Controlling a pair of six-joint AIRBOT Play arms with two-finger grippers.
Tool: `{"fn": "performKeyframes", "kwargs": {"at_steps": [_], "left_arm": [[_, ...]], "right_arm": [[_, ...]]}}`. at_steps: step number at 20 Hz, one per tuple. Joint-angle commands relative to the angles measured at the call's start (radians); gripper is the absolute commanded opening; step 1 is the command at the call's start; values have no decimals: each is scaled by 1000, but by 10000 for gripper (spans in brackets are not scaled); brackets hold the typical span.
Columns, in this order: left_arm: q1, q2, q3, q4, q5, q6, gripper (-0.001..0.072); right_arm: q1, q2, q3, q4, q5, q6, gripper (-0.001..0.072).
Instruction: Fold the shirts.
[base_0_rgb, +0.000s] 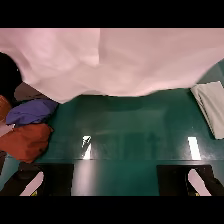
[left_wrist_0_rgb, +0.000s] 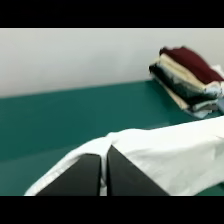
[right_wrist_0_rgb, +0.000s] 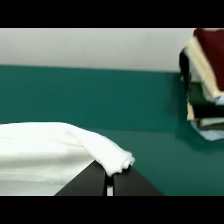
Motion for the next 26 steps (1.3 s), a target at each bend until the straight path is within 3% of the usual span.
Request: {"fn": "performKeyframes", "kwargs": {"at_steps": [1,4,8,13,18,21,26], "left_arm": [[1,6,282,6,-31,-20,25],[1,6,380,-10,-53,-48,25],[1,-1,320,-21,-123,-73,25],[0,-70,-40,-21,-160,-70,25],[1,-355,-237,8,-174,-10,26],[1,-588,-238,28,-89,-9,26],[1,-835,-208,22,180,4,27]], "right_arm": [[-67,13,219,-5,63,3,14],[-122,-12,338,-5,139,31,13],[-122,-74,402,-3,226,40,13],[-56,-181,159,-12,340,54,13],[155,-412,-42,-276,361,103,13],[227,-615,-55,-325,330,135,13],[249,-922,151,-310,193,145,13]]}}
